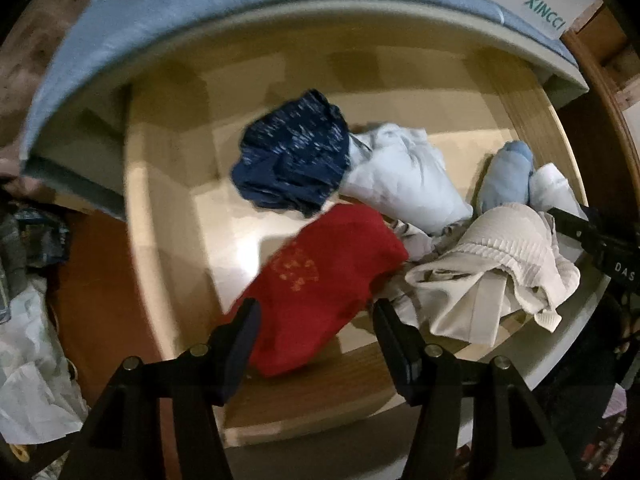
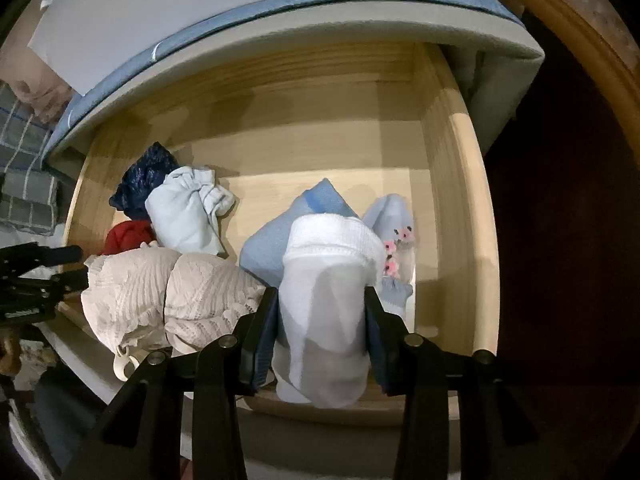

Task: Take underwear out of drawer
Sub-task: 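Reach the left tool into the drawer and grasp the red underwear while the right tool holds the white underwear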

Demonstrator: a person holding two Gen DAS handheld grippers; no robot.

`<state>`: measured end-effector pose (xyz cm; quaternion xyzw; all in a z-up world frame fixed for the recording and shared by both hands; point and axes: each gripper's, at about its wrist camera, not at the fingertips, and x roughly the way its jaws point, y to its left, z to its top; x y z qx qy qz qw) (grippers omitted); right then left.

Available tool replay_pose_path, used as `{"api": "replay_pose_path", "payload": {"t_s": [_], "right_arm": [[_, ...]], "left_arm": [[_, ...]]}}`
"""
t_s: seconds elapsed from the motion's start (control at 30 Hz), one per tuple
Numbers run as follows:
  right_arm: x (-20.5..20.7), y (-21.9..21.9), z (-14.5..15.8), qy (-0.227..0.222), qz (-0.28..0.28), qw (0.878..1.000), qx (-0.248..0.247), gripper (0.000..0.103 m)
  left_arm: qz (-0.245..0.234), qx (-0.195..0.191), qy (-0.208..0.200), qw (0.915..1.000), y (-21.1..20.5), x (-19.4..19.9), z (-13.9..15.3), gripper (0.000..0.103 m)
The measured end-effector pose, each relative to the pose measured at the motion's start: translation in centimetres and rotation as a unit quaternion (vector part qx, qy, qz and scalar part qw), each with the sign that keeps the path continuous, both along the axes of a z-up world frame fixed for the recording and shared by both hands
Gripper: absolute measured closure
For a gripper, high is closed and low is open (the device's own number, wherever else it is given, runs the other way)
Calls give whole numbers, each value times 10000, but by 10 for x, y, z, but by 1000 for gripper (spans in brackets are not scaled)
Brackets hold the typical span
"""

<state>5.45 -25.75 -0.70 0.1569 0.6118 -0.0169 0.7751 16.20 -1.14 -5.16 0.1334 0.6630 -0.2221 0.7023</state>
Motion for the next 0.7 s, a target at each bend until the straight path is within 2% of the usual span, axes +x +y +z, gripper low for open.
{"api": "replay_pose_path", "payload": {"t_s": [0.13,0.3,0.4,0.53,0.7], "right_arm": [[1,1,0,1,19,10000,-3,64],[1,0,-1,4,7,10000,10,63],[1,0,-1,14,7,10000,24,62],[1,-1,-1,13,-30,10000,80,62],[-1,-1,-2,4,-67,9999,153,62]], "left_arm": [[-135,164,151,9997,-10,6,-13,42],[40,235,313,9992,-12,18,-26,41],[66,326,291,9990,-15,23,-31,34],[-31,641,148,9978,-23,23,-38,30],[-102,1068,108,9942,-31,22,-45,30]]}}
